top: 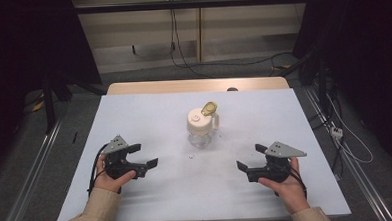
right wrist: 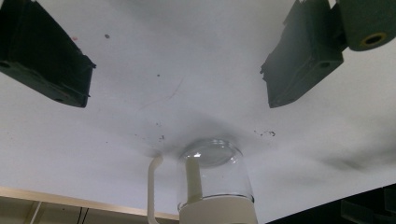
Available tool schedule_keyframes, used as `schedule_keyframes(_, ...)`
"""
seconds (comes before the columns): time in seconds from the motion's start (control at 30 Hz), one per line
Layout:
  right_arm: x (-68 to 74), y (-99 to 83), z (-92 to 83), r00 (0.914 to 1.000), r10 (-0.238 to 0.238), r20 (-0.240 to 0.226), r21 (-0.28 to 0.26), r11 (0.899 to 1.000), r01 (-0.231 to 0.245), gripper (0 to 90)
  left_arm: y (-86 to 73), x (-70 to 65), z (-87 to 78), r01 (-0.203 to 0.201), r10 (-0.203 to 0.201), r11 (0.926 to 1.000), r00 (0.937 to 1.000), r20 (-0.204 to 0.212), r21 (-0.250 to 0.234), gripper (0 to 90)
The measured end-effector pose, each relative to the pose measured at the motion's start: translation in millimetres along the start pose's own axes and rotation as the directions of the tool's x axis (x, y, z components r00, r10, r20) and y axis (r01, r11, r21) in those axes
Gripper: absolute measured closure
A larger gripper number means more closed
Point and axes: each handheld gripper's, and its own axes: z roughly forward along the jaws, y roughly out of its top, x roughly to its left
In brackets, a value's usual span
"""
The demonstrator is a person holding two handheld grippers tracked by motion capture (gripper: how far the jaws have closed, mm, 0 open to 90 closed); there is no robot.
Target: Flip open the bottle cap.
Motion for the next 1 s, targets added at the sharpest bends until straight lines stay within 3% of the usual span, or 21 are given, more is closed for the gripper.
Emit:
schedule_keyframes(0.77, -8.5, -8.5, -16.7, 0.9997, 0.006, 0.023, -0.005, 1.000, -0.006, 7.2, -15.8, 8.9, -20.2, 0.015, -0.015, 0.9999, 0.9996, -0.026, 0.005, 6.8)
schedule_keyframes(1.0, -9.9, -9.0, -18.5, 0.9995, 0.007, 0.031, -0.005, 1.000, -0.007, 7.2, -17.5, 9.6, -18.9, 0.015, -0.015, 0.9999, 0.9993, -0.033, 0.006, 6.7)
